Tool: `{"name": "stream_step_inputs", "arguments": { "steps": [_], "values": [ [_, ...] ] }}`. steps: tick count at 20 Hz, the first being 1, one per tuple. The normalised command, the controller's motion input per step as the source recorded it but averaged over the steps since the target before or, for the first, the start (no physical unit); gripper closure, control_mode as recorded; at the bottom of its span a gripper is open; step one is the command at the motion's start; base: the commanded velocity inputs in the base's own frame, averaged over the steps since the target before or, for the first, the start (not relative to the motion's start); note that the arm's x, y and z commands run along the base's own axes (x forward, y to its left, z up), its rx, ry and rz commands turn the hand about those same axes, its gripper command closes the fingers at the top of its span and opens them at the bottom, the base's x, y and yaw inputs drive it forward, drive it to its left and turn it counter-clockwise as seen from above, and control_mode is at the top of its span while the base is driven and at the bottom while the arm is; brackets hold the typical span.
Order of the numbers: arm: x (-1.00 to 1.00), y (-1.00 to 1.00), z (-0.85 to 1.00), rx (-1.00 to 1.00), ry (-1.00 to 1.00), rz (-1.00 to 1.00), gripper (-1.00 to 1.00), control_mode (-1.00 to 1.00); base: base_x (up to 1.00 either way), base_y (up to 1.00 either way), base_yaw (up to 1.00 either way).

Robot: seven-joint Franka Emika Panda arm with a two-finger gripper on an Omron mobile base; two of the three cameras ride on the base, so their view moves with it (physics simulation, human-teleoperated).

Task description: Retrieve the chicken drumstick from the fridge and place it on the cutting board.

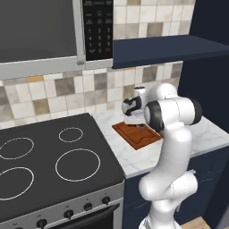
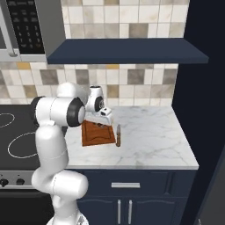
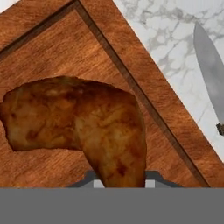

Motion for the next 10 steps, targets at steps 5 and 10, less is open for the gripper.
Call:
{"name": "stream_step_inputs", "arguments": {
  "steps": [5, 10],
  "values": [
    [0.01, 0.02, -0.71, 0.0, -0.05, 0.0, 1.0, -1.0, 0.0, 0.0, 0.0],
    [-0.02, 0.19, -0.4, 0.04, -0.07, -0.03, 1.0, -1.0, 0.0, 0.0, 0.0]
  ]
}}
